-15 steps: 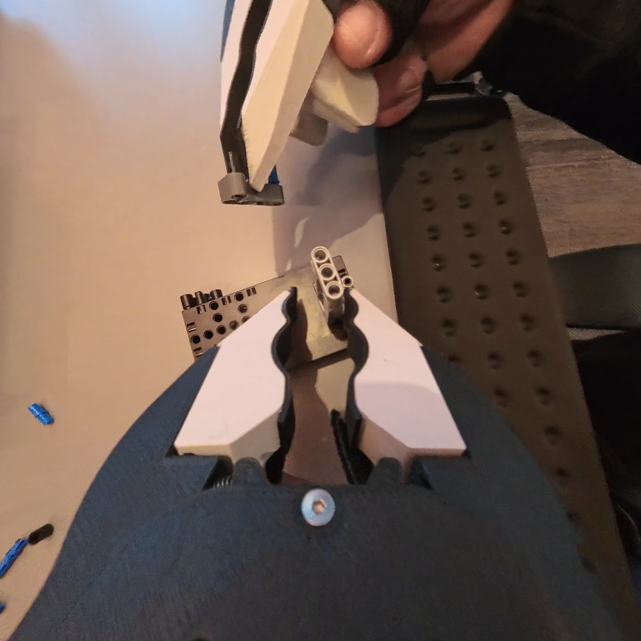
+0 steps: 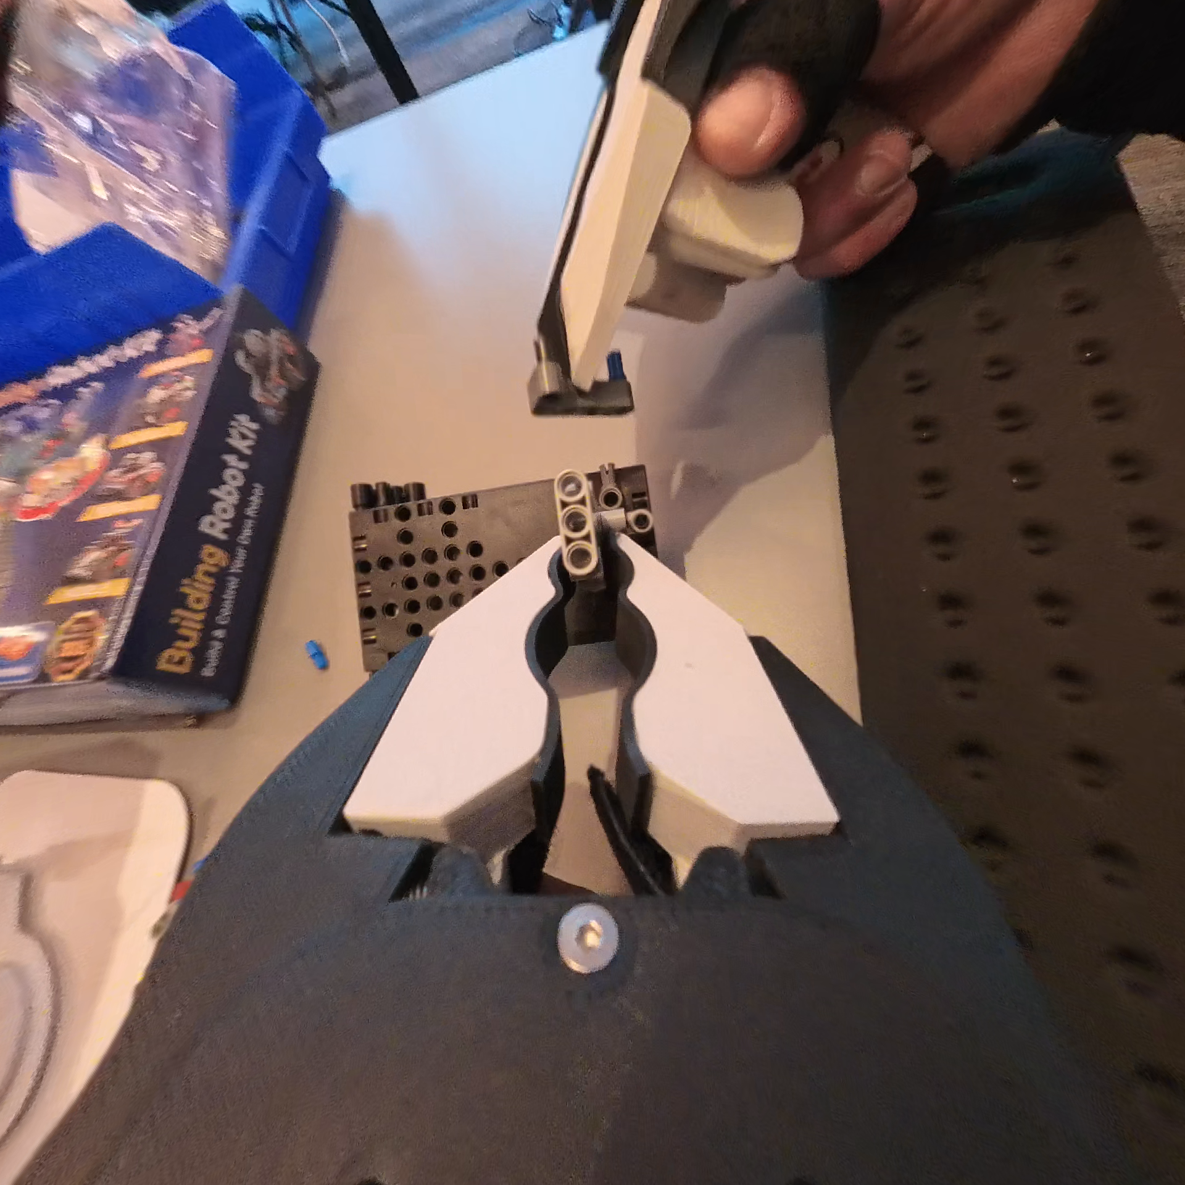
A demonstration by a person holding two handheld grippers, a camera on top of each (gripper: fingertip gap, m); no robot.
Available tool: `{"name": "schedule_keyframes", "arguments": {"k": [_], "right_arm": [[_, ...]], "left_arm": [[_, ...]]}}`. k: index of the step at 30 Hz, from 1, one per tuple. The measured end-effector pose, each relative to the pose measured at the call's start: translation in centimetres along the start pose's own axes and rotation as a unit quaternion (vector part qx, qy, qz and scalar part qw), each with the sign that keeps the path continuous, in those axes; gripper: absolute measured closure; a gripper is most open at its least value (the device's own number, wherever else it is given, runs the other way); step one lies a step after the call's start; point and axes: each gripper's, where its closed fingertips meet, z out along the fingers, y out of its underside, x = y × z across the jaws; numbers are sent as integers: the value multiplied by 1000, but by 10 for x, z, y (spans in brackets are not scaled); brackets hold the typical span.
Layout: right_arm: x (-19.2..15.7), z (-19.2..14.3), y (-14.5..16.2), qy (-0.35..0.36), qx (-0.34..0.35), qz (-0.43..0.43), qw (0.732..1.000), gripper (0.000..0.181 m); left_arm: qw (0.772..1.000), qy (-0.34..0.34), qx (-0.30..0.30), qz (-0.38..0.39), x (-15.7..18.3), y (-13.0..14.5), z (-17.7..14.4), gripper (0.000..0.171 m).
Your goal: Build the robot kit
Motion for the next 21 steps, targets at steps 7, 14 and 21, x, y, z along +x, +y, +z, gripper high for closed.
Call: {"name": "schedule_keyframes", "arguments": {"k": [7,14,21], "right_arm": [[6,27,2,15,-17,19,1000,176],[16,34,5,31,-29,44,998,176],[24,43,7,36,-37,64,997,176]], "left_arm": [[999,-35,11,14,-8,9,-13,166],[998,-56,6,23,-14,18,-13,166],[998,-59,-6,24,-14,25,-9,166]]}}
